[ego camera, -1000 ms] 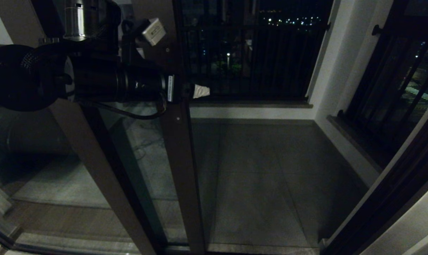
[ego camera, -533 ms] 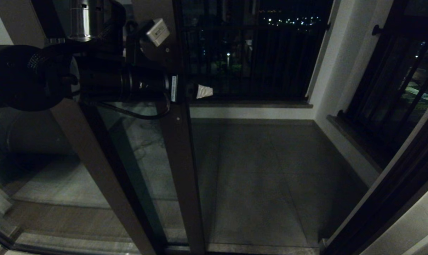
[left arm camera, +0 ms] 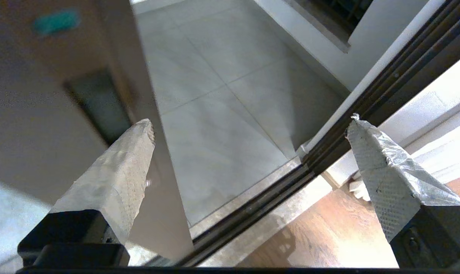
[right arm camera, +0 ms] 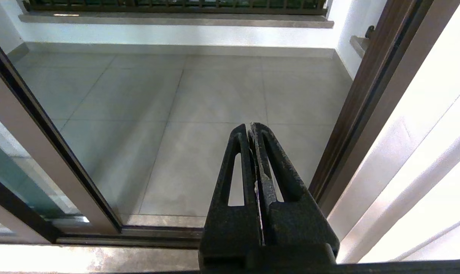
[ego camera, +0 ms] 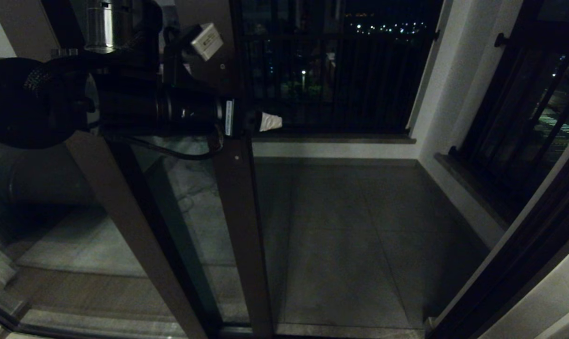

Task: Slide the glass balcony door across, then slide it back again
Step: Close the slid door

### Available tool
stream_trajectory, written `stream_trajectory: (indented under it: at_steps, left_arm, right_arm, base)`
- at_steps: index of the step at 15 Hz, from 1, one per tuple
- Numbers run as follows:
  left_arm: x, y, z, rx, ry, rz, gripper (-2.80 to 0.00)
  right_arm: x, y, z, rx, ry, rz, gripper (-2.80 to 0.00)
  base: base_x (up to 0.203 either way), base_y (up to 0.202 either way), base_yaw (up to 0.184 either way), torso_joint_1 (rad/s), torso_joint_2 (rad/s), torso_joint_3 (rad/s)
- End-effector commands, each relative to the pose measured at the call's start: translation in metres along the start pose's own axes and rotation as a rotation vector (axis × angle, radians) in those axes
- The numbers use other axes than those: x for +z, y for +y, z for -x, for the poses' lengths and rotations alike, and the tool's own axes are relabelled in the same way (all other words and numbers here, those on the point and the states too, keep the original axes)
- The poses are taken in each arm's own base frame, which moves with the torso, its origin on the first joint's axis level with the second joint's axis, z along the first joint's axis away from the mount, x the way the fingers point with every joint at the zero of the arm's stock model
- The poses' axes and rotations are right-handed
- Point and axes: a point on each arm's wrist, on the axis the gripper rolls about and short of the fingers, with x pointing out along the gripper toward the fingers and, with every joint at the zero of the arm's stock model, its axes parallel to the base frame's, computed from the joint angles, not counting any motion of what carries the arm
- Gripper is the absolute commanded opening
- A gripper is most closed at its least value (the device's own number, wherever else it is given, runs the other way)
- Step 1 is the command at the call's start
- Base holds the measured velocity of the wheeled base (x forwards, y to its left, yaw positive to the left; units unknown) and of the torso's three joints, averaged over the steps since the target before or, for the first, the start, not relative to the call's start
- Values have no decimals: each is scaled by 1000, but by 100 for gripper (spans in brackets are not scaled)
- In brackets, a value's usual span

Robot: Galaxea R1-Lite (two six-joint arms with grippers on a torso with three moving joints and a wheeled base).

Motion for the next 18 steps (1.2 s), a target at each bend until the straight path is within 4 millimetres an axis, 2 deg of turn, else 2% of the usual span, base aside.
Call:
stream_trajectory:
  at_steps: [1,12,18]
  left_arm:
    - [3,0,16,10,-18,1,0]
    - [-1,11,-4,26,0,8,0]
    - [3,4,-10,1,-11,1,0]
  right_arm:
    - [0,0,0,0,2,1,-280]
    - [0,0,0,0,2,1,-280]
    - [0,0,0,0,2,1,-280]
  base:
    - [0,0,0,0,0,0]
    - [0,0,0,0,0,0]
    - [0,0,0,0,0,0]
